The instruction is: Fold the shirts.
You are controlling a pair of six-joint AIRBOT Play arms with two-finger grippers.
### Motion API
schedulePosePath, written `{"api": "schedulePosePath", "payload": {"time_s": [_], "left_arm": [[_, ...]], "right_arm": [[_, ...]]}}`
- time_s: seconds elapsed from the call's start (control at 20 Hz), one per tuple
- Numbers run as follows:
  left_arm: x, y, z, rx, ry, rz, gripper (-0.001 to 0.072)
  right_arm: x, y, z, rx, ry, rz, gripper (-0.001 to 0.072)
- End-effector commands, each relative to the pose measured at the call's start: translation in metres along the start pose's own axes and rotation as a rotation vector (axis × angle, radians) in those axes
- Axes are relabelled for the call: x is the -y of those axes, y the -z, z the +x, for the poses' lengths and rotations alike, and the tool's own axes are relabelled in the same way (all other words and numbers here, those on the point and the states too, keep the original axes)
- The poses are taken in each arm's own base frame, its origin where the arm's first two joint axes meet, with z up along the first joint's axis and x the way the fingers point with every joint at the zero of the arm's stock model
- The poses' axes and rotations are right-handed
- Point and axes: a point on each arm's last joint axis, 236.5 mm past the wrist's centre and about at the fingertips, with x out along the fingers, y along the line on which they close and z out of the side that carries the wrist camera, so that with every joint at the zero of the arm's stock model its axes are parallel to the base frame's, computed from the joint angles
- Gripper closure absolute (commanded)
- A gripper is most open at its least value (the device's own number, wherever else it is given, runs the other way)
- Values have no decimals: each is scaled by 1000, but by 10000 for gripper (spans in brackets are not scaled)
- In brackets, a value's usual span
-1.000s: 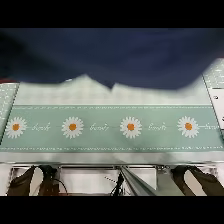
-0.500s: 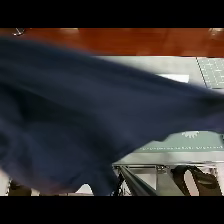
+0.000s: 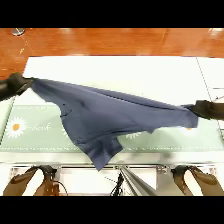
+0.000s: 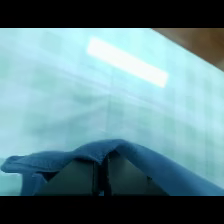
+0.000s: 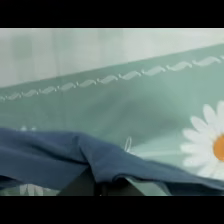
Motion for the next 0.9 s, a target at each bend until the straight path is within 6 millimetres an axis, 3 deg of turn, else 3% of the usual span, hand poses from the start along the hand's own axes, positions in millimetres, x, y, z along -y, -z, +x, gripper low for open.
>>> {"api": "schedulePosePath", "payload": {"time_s": [0.0,0.1,0.2,0.4,0.45,0.5,0.55,0.7,0.85], "left_arm": [[-10,-3,76,-14,-21,-20,684],[-4,-3,106,-49,-6,-34,684],[7,-3,126,-75,29,-70,684],[16,13,140,-133,52,-81,679],[15,16,137,-155,55,-84,571],[12,20,132,-189,60,-93,234],[5,28,123,-255,60,-93,3],[-26,55,70,-506,62,-151,5],[-79,98,9,-681,-76,-234,5]], "right_arm": [[17,-34,76,1,-41,106,685],[25,-51,117,-31,-63,194,684],[20,-73,147,-55,-123,252,684],[14,-127,179,-43,-193,319,682],[16,-135,180,-35,-192,337,584],[18,-144,176,-28,-194,337,256],[22,-151,169,-21,-189,316,72],[57,-161,125,-57,-146,207,84],[121,-134,77,-132,-18,182,83]]}}
